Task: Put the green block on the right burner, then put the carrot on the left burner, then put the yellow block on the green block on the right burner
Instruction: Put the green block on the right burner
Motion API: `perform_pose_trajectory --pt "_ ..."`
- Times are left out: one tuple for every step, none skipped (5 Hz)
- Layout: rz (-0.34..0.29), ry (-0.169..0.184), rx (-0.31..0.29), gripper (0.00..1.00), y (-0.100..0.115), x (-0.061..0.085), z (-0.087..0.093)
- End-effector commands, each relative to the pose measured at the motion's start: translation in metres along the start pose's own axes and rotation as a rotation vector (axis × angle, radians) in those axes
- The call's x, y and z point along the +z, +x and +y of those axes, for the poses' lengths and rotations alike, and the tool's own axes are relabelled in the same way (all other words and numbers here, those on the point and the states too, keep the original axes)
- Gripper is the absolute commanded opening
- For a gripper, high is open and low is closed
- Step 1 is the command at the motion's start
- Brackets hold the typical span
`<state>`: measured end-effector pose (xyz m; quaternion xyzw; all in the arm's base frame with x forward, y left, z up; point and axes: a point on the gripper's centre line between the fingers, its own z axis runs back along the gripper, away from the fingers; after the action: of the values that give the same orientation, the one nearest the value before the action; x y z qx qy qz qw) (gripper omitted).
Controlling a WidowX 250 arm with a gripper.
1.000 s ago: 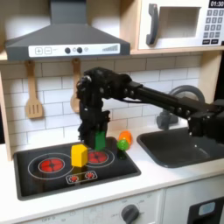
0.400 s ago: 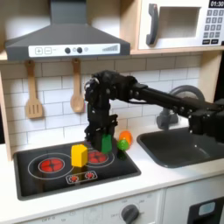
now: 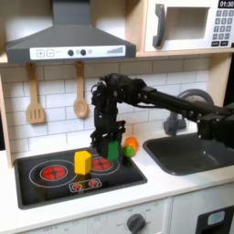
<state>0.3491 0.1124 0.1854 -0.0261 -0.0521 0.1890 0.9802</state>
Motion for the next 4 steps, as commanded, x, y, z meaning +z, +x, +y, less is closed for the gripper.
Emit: perform_pose_trajectory --pt "0.049 0.042 -0.025 0.00 -0.002 -0.006 -0.001" --pt "0.121 0.064 -0.047 0.00 -0.005 -0.021 -0.001" --pt "0.126 0.066 -0.055 0.00 -0.003 -0.026 -0.001" --pt "0.132 0.067 -0.069 0.00 -0.002 -0.029 -0.002"
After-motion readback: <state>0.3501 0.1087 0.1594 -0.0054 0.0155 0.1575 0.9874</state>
